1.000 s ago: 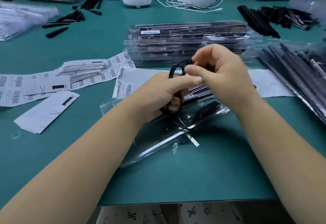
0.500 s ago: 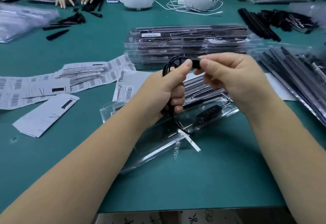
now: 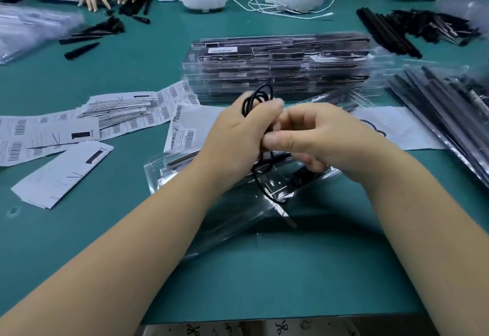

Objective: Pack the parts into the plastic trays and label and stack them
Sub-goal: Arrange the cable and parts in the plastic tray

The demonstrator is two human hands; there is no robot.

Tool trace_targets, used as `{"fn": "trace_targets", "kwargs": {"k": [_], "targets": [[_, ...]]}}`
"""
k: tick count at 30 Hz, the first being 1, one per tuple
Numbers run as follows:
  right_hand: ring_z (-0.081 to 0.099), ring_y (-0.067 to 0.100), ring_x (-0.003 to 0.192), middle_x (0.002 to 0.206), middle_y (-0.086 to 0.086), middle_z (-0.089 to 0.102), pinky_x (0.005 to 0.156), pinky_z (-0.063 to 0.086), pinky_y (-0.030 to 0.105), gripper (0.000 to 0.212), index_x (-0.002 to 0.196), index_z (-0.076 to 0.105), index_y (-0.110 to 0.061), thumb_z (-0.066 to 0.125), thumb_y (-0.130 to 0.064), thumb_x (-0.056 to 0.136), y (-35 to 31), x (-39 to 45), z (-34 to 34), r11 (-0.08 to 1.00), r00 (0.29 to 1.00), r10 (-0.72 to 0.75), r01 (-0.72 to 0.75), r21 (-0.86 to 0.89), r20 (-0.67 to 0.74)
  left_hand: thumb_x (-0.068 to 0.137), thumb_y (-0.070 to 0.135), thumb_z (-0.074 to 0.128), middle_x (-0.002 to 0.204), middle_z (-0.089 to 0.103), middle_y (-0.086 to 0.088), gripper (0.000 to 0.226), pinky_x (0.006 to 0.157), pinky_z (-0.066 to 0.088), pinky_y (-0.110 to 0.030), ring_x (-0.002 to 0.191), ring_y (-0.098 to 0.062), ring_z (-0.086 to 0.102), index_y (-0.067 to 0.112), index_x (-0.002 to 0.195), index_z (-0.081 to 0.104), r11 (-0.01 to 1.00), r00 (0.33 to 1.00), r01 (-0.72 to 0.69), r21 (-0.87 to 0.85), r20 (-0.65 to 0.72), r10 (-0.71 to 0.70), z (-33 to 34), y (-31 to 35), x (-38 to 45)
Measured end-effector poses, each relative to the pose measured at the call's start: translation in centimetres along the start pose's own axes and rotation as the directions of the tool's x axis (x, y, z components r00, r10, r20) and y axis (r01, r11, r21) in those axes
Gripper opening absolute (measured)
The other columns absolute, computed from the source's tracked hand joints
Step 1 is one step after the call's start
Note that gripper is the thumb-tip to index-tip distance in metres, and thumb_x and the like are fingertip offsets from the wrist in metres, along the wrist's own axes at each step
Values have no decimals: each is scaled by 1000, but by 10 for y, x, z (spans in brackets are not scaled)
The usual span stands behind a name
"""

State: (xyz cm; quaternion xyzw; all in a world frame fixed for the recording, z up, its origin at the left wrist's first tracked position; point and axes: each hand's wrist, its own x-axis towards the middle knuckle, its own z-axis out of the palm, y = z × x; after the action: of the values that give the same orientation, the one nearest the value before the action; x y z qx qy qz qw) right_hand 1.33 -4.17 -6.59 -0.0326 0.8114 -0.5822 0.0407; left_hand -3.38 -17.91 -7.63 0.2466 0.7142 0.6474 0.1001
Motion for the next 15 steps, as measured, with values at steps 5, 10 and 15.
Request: {"fn": "trace_targets", "kwargs": {"k": [5,10,15], "targets": [[33,7,50,62,2,44,41,23,18,19,77,70,-28,74,-22,60,1,-4,2,989,984,-88,68,130,157,84,55,48,105,50,-15,34,90,45,-54,98,-41,51,24,98,50,983,973,-182,20,149,177,-4,4,-9],[29,4,47,56,-10,40,39,22,16,27,64,60,-31,58,-4,65,0,-4,9,980,974,-114,78,182,198,96,40,32,115,37,2,22,101,34,-42,117,-23,37,34,80,45,858,899,-430,280,223,377,0,-2,-9],[35,4,50,56,-9,41,43,26,17,7,67,63,-27,64,-21,65,-1,-8,-4,998,984,-50,54,-21,172,94,32,32,117,34,-3,23,97,33,-16,113,-3,38,27,107,51,840,865,-499,213,176,470,3,-6,-12]]}}
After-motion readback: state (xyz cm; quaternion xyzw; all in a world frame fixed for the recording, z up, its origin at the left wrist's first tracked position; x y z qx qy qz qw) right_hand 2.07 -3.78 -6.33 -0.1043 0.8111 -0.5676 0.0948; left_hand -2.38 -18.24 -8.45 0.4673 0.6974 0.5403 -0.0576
